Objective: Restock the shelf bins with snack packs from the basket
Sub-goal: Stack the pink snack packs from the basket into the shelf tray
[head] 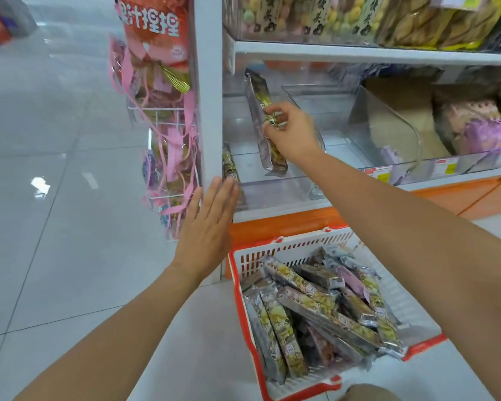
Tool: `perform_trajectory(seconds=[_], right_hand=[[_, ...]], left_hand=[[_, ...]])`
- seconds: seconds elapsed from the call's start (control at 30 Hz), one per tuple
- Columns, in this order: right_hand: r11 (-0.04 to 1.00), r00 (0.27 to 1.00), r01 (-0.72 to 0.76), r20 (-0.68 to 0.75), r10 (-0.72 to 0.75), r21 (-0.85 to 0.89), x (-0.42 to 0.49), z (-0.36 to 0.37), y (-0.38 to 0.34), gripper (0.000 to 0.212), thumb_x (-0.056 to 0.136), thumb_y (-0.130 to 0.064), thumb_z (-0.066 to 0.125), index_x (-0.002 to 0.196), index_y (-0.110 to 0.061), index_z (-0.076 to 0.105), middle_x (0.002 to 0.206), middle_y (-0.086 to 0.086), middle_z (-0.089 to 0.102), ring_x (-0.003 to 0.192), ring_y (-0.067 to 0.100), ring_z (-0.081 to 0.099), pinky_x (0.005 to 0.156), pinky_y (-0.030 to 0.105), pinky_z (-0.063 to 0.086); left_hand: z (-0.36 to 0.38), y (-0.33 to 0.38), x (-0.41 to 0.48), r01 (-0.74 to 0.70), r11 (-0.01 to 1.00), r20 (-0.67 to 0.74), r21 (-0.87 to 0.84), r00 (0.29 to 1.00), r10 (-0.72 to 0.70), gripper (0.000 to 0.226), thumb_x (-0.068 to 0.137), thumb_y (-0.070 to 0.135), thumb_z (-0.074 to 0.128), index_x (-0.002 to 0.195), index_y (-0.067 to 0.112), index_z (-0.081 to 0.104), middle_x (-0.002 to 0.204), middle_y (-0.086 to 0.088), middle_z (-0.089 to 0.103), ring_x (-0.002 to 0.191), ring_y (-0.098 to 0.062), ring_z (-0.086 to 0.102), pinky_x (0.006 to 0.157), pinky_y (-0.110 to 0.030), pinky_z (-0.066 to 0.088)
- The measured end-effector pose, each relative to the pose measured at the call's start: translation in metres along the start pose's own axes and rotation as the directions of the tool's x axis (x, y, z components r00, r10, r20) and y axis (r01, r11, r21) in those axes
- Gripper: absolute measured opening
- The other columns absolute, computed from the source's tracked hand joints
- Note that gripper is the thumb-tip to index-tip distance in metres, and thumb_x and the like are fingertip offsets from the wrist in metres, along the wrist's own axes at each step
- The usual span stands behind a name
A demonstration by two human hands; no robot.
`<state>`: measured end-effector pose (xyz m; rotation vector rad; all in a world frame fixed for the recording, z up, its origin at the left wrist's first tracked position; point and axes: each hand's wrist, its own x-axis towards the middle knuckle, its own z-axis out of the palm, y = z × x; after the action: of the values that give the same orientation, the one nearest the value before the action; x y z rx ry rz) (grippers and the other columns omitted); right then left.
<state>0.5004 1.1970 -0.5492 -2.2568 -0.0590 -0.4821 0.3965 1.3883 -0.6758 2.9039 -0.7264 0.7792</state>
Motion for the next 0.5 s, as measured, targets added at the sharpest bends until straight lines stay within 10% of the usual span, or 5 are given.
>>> perform_trajectory(seconds=[0.5], right_hand=[[0.898,0.86,-0.062,0.433,0.269,-0.435,0.016,0.051,0.011,0.031,0.085,-0.016,0.073,0.115,-0.011,0.068,0.13,0.01,0.06,0.112,0.026,0.06,0.092,0.032,0.05]], left_hand=[[0.017,-0.017,0.001,-0.071,0.997,-0.062,-0.004,0.996,0.07,0.075,0.084,0.005,0.036,0.155,0.011,0.016,0.162,-0.013,0.019,0.15,-0.03,0.015,0.119,-0.051,0.02]])
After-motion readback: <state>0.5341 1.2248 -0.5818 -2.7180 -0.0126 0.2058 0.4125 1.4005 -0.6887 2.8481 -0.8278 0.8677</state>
